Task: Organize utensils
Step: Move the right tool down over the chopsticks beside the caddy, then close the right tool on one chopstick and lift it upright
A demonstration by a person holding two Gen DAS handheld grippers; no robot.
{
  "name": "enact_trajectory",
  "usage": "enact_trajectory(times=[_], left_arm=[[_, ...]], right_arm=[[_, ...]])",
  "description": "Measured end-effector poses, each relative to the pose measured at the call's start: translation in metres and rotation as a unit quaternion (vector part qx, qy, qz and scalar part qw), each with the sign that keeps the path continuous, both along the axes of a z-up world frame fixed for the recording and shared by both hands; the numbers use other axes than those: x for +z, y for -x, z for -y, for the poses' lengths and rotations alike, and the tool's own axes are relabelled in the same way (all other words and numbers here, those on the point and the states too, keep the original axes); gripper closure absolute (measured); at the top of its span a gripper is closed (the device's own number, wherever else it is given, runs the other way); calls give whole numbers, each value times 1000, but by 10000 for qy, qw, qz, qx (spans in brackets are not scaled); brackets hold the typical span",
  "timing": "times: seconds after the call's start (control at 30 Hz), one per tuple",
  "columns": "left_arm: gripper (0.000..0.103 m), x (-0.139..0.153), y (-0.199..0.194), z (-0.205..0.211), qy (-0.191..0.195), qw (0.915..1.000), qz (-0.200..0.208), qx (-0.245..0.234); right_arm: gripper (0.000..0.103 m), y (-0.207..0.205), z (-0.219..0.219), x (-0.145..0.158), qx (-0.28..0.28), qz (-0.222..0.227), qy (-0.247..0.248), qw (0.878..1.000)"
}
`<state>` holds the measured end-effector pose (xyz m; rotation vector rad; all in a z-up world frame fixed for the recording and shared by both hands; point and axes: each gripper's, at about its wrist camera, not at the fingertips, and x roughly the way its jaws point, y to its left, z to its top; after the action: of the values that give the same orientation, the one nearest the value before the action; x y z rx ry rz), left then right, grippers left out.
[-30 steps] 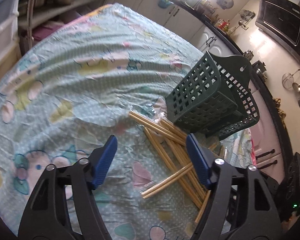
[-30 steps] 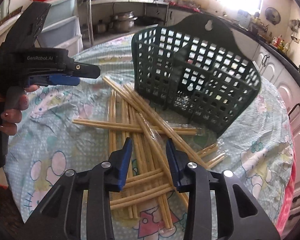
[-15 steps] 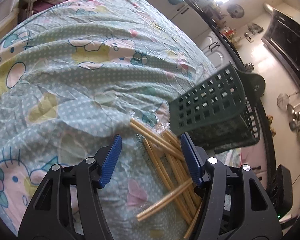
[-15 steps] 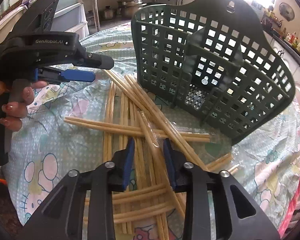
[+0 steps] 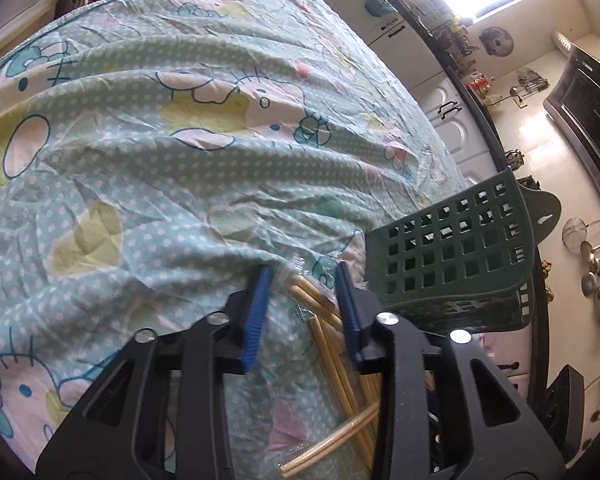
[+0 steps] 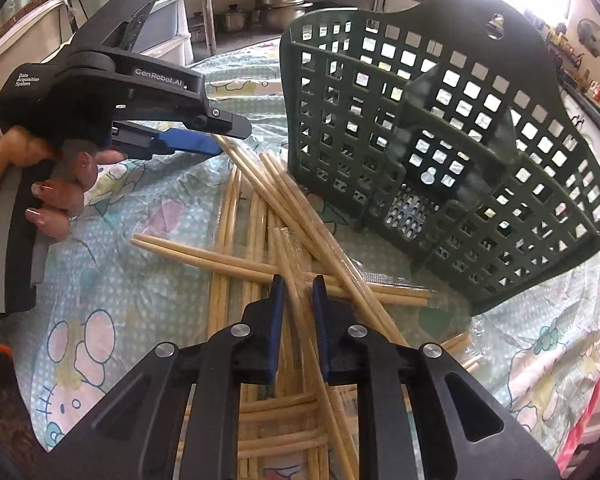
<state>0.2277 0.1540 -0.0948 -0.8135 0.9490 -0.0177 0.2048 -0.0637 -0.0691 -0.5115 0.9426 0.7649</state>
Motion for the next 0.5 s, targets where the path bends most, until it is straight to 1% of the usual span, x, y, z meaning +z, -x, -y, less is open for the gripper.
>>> enact_trajectory(times=[0.17,0.27,0.37,0.47,0.5], left_arm=[[93,0,2,-3,-21,10000,29,-37],[95,5,3,-4,-86,9999,126,-61],[96,10,7,-3,-130,9997,212,-85],[96,19,12,-2,-186,9992,326,-127],[96,24,14,-2,-212,9989,388,-152]], right_arm=[[87,2,-7,-2,113,54,110,9999],[86,4,-10,-6,154,126,229,9995],[89,7,-10,-7,175,225,255,9993],[91,11,-12,-3,197,253,158,9994],[93,16,-3,-3,202,266,96,9994]])
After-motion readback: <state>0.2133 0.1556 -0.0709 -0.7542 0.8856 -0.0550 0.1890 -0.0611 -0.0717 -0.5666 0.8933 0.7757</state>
